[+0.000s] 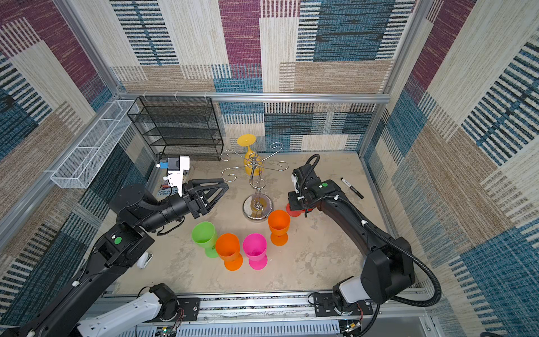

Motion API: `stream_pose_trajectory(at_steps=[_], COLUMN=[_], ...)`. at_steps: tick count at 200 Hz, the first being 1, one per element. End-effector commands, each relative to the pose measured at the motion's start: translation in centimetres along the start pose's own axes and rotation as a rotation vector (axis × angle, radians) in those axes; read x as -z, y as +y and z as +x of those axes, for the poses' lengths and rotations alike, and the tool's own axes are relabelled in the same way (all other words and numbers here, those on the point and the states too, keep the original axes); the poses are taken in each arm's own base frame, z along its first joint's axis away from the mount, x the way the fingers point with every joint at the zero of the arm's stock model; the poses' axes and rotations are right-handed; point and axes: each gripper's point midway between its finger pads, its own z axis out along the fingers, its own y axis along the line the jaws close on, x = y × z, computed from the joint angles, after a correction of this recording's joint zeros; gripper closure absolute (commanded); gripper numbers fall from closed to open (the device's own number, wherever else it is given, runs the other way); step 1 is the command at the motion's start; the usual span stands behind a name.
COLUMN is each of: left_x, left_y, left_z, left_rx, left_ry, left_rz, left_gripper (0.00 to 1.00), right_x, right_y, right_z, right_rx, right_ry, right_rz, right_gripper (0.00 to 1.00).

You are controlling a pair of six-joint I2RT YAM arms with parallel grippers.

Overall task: Take the wine glass off the wine glass rack
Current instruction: Place the wine glass at the center of the table.

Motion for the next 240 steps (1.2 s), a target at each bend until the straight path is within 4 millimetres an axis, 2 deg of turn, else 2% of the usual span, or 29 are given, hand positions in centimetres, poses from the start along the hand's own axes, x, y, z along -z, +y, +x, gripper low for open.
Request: stream_pose_trajectory(at_steps=[1, 28, 72, 115, 240], left_x=[0.0, 0.1, 0.5, 0.9, 0.9], left_y=[-0.6, -0.5, -0.6, -0.3, -0.3], left_z=[-0.2, 0.1, 0.4, 0.7, 0.8], left_rx=[-0.01, -0.008, -0.015, -0.017, -0.009], left_ry=[-0.013, -0.008, -0.004, -0.009, -0.008], left_rz=[0.034, 0.037, 0.038, 0.029, 0.036], left_gripper=[0.42, 0.42, 0.42, 0.42, 0.42], right_x=[0.5, 0.6, -0.8, -1.4, -1.5], right_y=[-0.5, -0.1, 0.3, 0.5, 1.3], right_z=[-0.1, -0.7, -0.4, -0.5, -0.3], right_rx=[0.02, 0.042, 0.08, 0.092, 0.08], right_ry=[0.028, 0.048, 0.115, 0.139, 0.106], right_rz=[0.048, 0.051, 0.076, 0.08, 0.026], right_gripper=[1.0, 1.0, 1.0, 1.0, 1.0])
